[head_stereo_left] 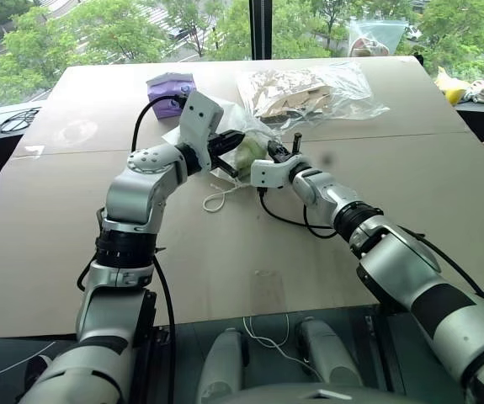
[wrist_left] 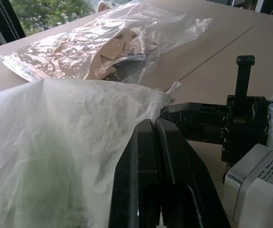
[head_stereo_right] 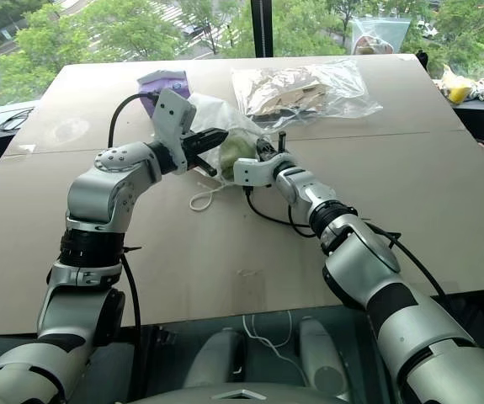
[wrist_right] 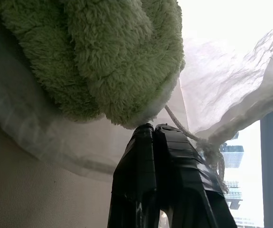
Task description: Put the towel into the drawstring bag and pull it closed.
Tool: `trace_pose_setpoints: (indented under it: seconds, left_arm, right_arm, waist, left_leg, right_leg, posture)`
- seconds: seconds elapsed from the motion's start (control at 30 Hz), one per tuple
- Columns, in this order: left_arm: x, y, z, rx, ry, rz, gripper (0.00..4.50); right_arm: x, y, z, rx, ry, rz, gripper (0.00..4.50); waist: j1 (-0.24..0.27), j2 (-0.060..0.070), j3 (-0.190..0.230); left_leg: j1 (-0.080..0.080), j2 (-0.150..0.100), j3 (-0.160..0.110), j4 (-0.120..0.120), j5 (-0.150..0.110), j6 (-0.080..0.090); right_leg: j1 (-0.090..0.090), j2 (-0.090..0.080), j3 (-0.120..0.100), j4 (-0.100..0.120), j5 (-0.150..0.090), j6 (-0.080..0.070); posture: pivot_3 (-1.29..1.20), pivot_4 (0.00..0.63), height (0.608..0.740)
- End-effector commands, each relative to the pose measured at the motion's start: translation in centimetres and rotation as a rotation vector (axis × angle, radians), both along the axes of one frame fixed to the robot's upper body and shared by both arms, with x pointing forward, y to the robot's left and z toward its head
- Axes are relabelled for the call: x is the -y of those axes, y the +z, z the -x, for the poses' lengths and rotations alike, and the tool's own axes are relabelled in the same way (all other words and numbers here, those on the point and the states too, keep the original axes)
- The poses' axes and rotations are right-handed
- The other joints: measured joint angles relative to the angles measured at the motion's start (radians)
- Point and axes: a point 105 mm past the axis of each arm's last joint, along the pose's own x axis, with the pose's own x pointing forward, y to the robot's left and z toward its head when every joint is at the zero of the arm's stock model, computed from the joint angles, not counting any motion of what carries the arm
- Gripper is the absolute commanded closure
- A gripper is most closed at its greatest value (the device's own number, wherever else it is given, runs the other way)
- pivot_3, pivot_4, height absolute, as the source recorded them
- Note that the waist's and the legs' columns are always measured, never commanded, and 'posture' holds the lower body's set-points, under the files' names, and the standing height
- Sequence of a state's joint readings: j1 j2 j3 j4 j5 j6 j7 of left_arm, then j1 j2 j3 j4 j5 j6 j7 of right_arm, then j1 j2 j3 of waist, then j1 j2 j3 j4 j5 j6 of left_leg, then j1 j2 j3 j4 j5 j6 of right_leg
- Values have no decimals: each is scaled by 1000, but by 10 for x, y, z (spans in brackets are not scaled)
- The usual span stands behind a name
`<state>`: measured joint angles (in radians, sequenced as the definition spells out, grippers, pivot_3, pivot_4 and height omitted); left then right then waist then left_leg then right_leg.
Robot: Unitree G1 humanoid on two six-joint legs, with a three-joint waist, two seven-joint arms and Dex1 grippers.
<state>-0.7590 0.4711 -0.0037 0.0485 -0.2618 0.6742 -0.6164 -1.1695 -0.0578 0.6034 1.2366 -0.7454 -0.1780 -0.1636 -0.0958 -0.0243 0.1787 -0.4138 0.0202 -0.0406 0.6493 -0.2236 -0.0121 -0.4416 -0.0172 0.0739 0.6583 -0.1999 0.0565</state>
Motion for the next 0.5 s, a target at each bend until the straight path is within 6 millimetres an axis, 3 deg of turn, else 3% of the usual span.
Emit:
trace_pose_setpoints:
  seconds: [0.03,0.2,0.5]
  left_arm:
    - [10,16,7,55,-50,2,4500]
    - [9,15,7,50,-53,-1,4500]
    - [20,10,16,24,-115,-13,4500]
  right_arm:
    - [-7,11,-1,7,10,-10,4473]
    - [-11,12,1,27,27,-2,2170]
    - [-12,14,-1,44,19,35,2170]
  waist:
    - [0,0,0]
    - [0,0,0]
    - [0,0,0]
  left_leg:
    - [0,0,0,0,0,0]
    - [0,0,0,0,0,0]
    - [0,0,0,0,0,0]
  right_leg:
    - [0,0,0,0,0,0]
    - [0,0,0,0,0,0]
    - [0,0,0,0,0,0]
  posture:
    - [0,150,740]
    - [0,150,740]
    - [0,150,740]
